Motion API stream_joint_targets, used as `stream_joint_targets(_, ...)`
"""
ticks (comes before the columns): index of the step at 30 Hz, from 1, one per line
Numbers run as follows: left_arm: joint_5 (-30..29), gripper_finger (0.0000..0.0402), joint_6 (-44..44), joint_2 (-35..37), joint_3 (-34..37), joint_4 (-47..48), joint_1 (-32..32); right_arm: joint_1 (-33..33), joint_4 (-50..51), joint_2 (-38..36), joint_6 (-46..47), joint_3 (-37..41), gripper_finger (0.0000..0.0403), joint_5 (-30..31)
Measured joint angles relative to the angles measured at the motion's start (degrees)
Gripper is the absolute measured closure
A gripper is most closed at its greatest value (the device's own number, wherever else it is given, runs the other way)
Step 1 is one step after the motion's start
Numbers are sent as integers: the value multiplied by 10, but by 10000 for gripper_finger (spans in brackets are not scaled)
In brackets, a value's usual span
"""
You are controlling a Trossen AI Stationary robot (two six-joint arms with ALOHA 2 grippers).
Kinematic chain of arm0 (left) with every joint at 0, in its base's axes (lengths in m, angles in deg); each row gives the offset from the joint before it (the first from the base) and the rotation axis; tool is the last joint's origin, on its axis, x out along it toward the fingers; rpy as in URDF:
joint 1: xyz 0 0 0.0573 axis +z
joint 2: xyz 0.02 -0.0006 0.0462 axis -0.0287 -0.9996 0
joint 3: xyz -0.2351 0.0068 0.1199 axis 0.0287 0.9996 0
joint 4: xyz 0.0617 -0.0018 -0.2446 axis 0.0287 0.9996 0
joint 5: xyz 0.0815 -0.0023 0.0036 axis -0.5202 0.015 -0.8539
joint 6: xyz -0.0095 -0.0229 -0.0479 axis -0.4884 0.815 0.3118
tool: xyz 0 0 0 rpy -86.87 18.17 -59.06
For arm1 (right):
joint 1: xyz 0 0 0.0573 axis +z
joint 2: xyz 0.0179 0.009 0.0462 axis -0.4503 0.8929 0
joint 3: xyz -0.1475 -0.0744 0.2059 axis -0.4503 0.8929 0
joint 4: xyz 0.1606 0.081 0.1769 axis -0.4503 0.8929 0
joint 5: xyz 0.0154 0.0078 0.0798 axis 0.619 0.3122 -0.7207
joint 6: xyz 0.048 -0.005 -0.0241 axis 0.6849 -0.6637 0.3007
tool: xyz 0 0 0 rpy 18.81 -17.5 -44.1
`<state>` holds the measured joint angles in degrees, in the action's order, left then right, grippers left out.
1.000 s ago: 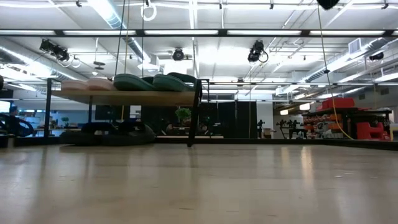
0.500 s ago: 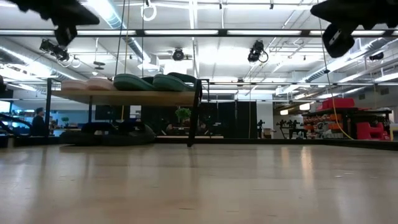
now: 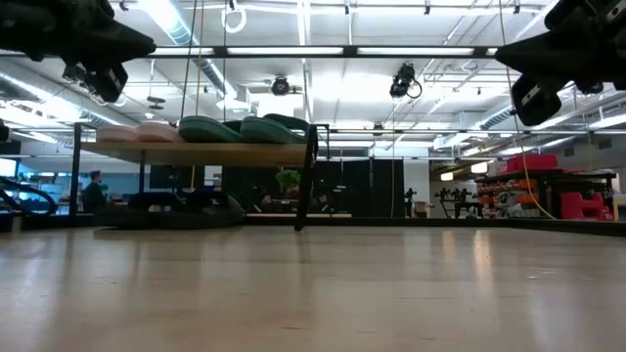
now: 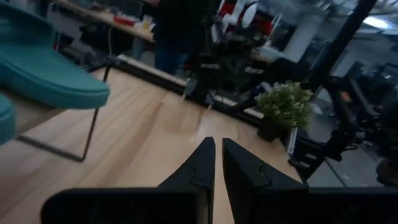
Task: Pick and place slides into the shelf
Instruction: Return to Home Position
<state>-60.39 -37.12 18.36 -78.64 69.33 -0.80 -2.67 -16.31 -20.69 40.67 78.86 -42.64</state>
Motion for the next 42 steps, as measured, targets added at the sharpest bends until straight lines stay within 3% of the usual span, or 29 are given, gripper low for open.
stream_joint_targets(5, 0, 370, -4, 15, 37, -54, -16, 0, -47, 0, -24, 19, 398, 2)
stream_joint_targets(21, 0, 366, -4, 16, 99, -118, -20, 0, -54, 0, -17, 26, 398, 1)
stream_joint_targets(28, 0, 371, -19, 16, 153, -217, -20, 0, -53, 0, -21, 26, 398, 1)
stream_joint_targets(42, 0, 365, -33, 15, 155, -216, -20, 0, -16, 0, -37, 26, 398, 2)
